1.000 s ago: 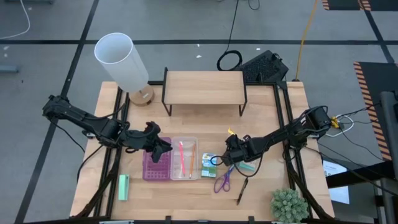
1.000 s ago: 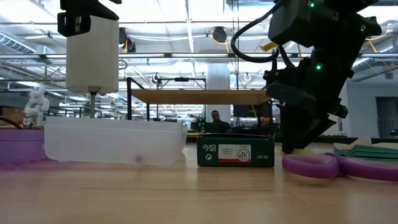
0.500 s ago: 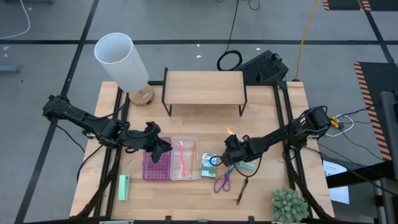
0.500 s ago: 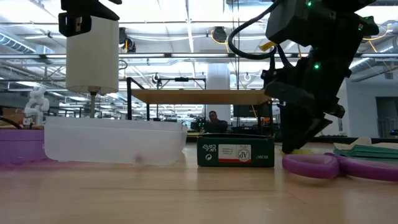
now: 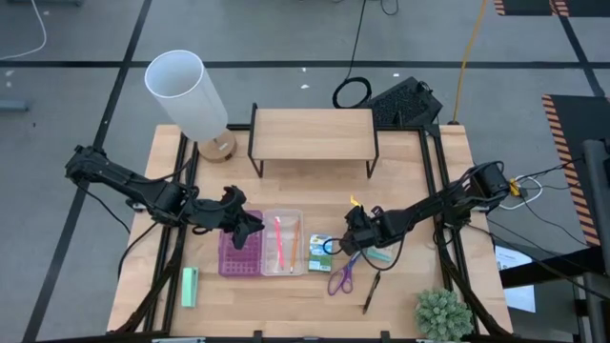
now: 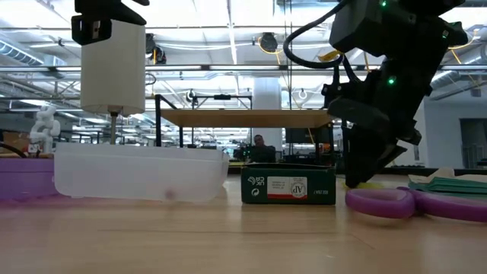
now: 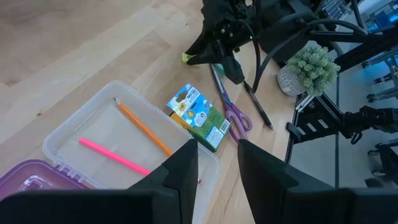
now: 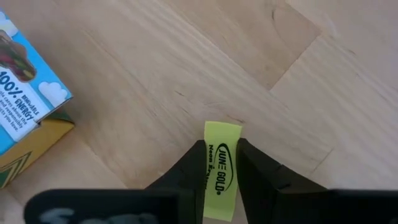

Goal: Pack school essentials
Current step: Put the yellow eraser into the violet supply box

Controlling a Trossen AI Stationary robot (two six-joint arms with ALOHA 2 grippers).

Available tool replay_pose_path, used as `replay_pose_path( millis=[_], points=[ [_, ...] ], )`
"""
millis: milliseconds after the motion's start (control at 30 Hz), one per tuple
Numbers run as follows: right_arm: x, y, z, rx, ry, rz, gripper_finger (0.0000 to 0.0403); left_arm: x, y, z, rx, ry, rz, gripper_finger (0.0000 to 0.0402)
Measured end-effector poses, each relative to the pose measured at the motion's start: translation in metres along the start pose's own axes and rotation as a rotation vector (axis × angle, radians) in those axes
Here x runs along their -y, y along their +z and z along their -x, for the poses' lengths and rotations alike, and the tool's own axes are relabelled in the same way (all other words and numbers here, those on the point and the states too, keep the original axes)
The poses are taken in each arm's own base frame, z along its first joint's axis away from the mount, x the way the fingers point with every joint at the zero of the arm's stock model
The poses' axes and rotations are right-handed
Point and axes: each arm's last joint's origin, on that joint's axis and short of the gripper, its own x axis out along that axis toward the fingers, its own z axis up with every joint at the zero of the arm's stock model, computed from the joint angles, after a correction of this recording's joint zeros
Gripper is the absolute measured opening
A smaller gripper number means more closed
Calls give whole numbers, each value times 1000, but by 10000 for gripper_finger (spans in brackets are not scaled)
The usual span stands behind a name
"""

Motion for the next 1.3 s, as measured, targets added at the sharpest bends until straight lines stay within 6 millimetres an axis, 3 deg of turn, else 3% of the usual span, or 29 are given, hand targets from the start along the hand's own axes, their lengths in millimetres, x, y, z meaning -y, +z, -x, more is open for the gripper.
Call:
replay_pose_path(
  millis=[700,1300],
  points=[
    [-8,4,4,-8,116,15,65,-1,0,0,19,18,-3,115],
    [-8,21,37,69,263,72,66,-5,-2,0,-6,56,-12,115]
  ],
)
